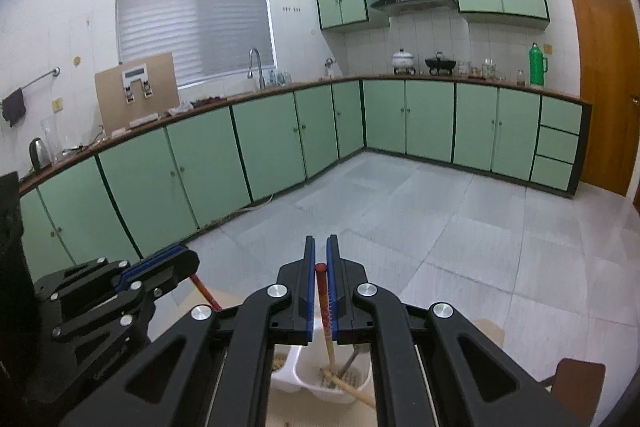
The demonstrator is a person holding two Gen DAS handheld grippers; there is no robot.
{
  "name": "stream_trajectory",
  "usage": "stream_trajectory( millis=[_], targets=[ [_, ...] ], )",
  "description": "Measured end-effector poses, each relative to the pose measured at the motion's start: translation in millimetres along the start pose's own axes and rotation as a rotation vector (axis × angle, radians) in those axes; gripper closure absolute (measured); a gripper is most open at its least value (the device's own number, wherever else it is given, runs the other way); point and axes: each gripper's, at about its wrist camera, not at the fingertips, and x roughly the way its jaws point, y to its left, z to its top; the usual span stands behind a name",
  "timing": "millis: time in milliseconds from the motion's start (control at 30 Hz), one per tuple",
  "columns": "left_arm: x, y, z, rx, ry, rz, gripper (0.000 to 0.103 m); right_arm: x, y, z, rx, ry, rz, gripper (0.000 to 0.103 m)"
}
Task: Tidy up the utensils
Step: 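Lower both chopsticks into the white holder and open both tools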
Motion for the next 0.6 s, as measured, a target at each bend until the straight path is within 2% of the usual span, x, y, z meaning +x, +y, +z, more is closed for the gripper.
stream_trajectory(
  millis=[67, 167, 233, 267, 400, 467, 533, 600],
  targets=[
    [-0.8, 3.9, -3.7, -0.003, 0.012, 0.003, 0.097, -1.5, -2.9, -4.4, 0.006, 0.008, -0.004, 0.096],
    [-8.4, 7.3, -6.8, -0.011, 0.011, 0.005, 0.094, -7.6, -7.7, -7.3, 0.014, 0.011, -0.013, 0.087],
    [-16.5, 9.1, -8.4, -0.014, 0.005, 0.01, 0.085, -16.7, -11.4, -9.1, 0.023, 0.003, -0.023, 0.079],
    [-23.3, 11.0, -9.5, -0.019, -0.002, 0.012, 0.082, -21.6, -13.4, -10.2, 0.027, -0.002, -0.028, 0.073],
    [-44.6, 12.6, -12.1, -0.032, -0.018, 0.029, 0.061, -46.1, -19.2, -17.8, 0.046, -0.03, -0.061, 0.047],
    [-56.9, 12.6, -16.3, -0.033, -0.027, 0.028, 0.057, -58.8, -20.9, -24.0, 0.053, -0.037, -0.065, 0.041],
    [-70.8, 11.4, -24.2, -0.032, -0.03, 0.035, 0.046, -72.7, -20.3, -34.8, 0.052, -0.046, -0.074, 0.034],
    [-83.8, 10.4, -35.1, -0.037, -0.031, 0.042, 0.042, -86.4, -16.6, -48.7, 0.044, -0.052, -0.084, 0.026]
  ],
)
